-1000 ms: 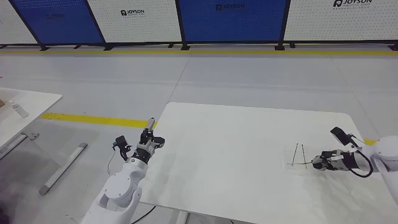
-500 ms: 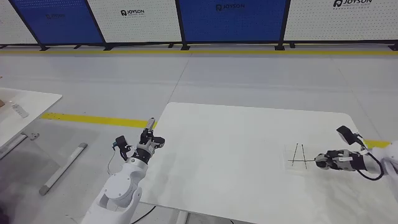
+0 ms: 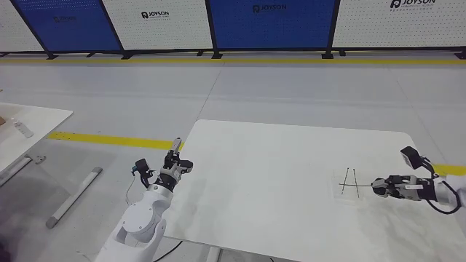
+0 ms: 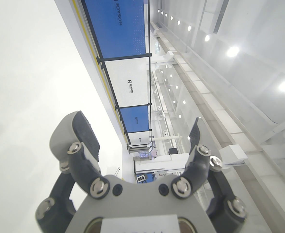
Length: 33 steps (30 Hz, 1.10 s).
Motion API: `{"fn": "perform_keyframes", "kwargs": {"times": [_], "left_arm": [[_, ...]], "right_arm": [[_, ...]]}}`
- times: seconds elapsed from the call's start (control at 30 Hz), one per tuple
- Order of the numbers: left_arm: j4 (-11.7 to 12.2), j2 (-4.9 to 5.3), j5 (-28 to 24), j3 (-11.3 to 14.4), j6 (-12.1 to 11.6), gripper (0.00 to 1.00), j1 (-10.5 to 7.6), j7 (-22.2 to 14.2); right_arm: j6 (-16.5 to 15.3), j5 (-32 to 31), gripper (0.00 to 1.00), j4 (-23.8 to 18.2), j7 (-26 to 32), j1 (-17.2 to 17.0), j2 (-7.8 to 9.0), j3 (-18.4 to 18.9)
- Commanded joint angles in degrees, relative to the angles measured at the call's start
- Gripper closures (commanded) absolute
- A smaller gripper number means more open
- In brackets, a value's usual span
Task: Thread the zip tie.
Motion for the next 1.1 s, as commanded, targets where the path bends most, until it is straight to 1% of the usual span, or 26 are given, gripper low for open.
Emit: {"fn": "perform_keyframes", "kwargs": {"times": [0.0,0.2,0.23,0.33,0.37,0.53,0.6,1.07], "left_arm": [[0.00,0.00,0.00,0.00,0.00,0.00,0.00,0.00],[0.00,0.00,0.00,0.00,0.00,0.00,0.00,0.00],[0.00,0.00,0.00,0.00,0.00,0.00,0.00,0.00],[0.00,0.00,0.00,0.00,0.00,0.00,0.00,0.00],[0.00,0.00,0.00,0.00,0.00,0.00,0.00,0.00],[0.00,0.00,0.00,0.00,0.00,0.00,0.00,0.00],[0.00,0.00,0.00,0.00,0.00,0.00,0.00,0.00],[0.00,0.00,0.00,0.00,0.00,0.00,0.00,0.00]], "right_arm": [[0.00,0.00,1.00,0.00,0.00,0.00,0.00,0.00],[0.00,0.00,1.00,0.00,0.00,0.00,0.00,0.00],[-0.18,0.13,1.00,-0.31,-0.76,-0.37,-0.04,-0.02],[-1.78,1.27,1.00,-2.73,-1.50,-1.86,0.10,0.55],[-2.77,1.83,1.00,-3.99,-1.44,-2.48,0.27,1.10],[-7.67,6.54,1.00,-9.89,2.49,-5.94,1.20,4.13],[-8.45,7.78,1.00,-12.42,2.52,-7.56,1.64,4.41],[-8.46,7.97,1.00,-12.69,2.52,-7.74,1.71,4.39]]}}
